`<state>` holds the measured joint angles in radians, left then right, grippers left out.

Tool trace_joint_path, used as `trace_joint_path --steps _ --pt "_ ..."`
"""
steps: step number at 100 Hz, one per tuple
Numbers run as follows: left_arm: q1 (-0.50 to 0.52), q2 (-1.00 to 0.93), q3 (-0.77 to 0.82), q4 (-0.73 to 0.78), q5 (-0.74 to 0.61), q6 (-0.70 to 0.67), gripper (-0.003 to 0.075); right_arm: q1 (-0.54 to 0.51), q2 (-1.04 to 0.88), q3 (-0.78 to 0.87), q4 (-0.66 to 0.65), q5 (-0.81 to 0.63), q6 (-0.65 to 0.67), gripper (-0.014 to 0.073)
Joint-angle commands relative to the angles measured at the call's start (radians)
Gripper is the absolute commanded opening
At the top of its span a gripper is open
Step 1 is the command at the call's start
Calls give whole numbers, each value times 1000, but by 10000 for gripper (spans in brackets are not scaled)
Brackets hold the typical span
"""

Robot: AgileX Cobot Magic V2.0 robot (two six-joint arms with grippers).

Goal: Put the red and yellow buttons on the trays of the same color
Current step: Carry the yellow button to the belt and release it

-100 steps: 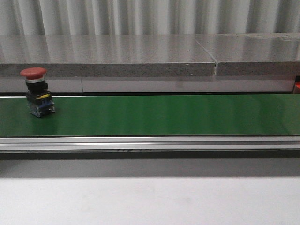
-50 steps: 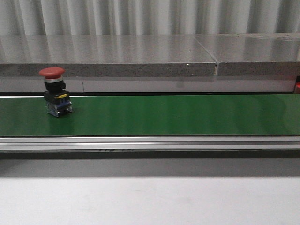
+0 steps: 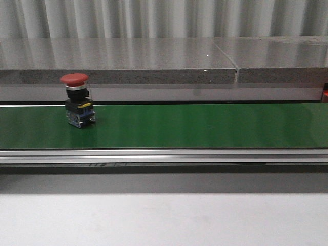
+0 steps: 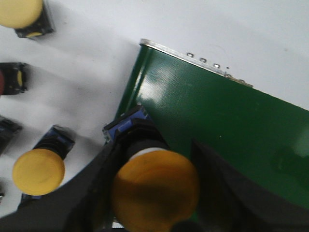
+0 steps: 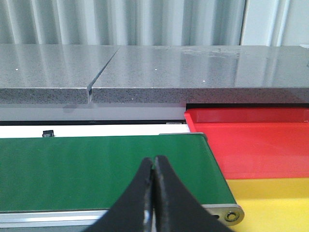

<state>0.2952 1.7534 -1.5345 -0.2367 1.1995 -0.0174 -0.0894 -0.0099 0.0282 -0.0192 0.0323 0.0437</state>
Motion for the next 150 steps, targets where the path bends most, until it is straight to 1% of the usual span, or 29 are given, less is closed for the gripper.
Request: trace_joint_path --steps 1,25,40,47,54,69,74,98,109,117,121,124,126,129,131,134,135,136,138,139,140,143,145,150 --pt "-17 -70 15 -55 -51 17 206 -3 -21 -18 -8 -72 -7 -66" --pt "-82 -72 85 1 -96 34 206 -3 -21 -18 -8 -72 -7 -66" --pt "-86 -72 92 7 -89 34 213 -3 -21 -18 -8 -72 -7 -66" --pt "-86 -72 92 8 -87 34 234 -3 -21 -18 -8 -72 -7 -66" --pt "-86 -66 92 9 -78 34 294 -3 -21 -18 -8 -72 -7 -66" --pt "-86 -35 92 12 -63 34 504 -3 -21 -18 -8 -72 -7 -66" --pt "-86 -35 94 12 -68 34 540 -3 -21 -18 -8 -72 -7 -66" --pt "-108 -111 92 4 -119 41 546 -3 -21 -18 -8 -72 -7 -66" --pt "-150 -174 92 8 -149 65 546 -3 -21 -18 -8 -72 -7 -66" --pt "-190 -229 92 20 -203 79 543 -3 -21 -18 -8 -72 -7 -66" --pt "-215 -254 92 22 -225 94 523 -3 -21 -18 -8 -72 -7 -66" --pt "-232 -271 92 26 -236 93 492 -3 -21 -18 -8 -72 -7 -66" --pt "-246 -283 92 31 -243 93 459 -3 -21 -18 -8 -72 -7 -66" --pt "-269 -301 94 35 -254 93 386 -3 -21 -18 -8 -72 -7 -66" --pt "-279 -315 100 38 -264 93 353 -3 -21 -18 -8 -72 -7 -66" --pt "-302 -335 109 38 -284 100 260 -3 -21 -18 -8 -72 -7 -66" --pt "-307 -346 115 38 -296 104 242 -3 -21 -18 -8 -72 -7 -66" --pt "-317 -351 119 38 -302 107 203 -3 -21 -18 -8 -72 -7 -66" --pt "-326 -368 131 38 -322 118 165 -3 -21 -18 -8 -72 -7 -66" --pt "-336 -374 135 38 -330 123 126 -3 -21 -18 -8 -72 -7 -66" --pt "-341 -387 145 39 -346 125 107 -3 -21 -18 -8 -72 -7 -66" --pt "-363 -412 167 40 -382 127 15 -3 -21 -18 -8 -72 -7 -66" --pt "-371 -431 185 40 -411 127 -19 -3 -21 -18 -8 -72 -7 -66" --pt "-398 -474 230 40 -469 127 -21 -3 -21 -18 -8 -72 -7 -66"
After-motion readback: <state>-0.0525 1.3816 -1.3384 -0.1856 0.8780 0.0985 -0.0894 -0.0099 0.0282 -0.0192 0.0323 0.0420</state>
